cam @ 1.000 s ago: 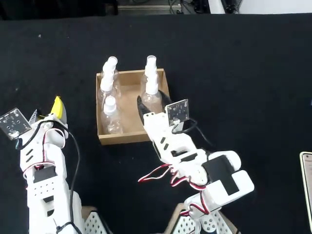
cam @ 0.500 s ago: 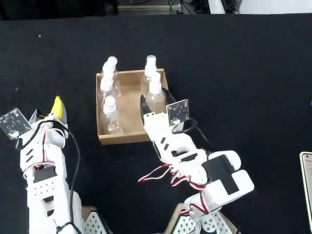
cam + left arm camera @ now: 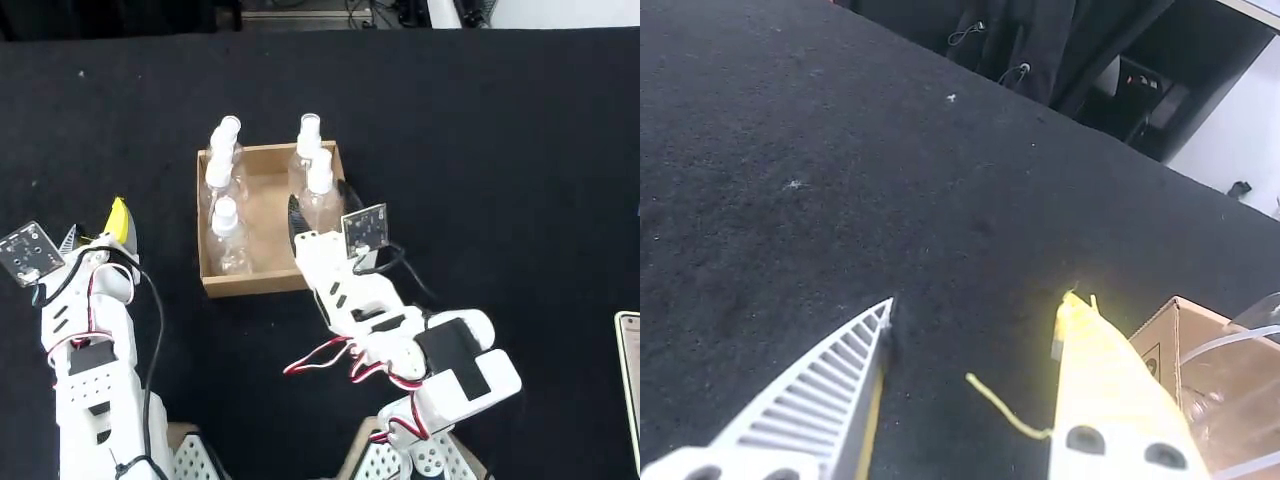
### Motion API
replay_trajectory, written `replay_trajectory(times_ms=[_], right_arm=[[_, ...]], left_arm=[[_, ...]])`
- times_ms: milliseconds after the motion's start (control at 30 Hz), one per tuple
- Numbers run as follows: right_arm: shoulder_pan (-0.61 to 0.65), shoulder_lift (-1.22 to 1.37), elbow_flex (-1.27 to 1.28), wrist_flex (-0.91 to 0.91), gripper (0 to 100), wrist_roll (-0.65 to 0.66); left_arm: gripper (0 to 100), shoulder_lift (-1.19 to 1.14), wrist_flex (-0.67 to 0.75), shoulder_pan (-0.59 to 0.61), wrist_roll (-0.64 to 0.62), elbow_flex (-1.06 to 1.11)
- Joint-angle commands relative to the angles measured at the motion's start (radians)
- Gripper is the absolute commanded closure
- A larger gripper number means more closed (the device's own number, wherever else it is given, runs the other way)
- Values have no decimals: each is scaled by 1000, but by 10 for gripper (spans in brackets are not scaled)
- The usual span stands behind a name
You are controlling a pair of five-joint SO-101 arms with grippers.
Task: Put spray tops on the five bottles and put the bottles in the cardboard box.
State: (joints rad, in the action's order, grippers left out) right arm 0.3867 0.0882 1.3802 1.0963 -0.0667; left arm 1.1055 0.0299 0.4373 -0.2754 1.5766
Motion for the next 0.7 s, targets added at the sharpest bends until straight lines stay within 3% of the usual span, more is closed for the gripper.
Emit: replay_trajectory(times_ms=[0,667], right_arm=[[-21,-91,16,17,639,0],[-21,-110,19,23,627,0]], left_arm=[[770,20,25,7,-5,-16],[770,20,25,7,-5,-16]])
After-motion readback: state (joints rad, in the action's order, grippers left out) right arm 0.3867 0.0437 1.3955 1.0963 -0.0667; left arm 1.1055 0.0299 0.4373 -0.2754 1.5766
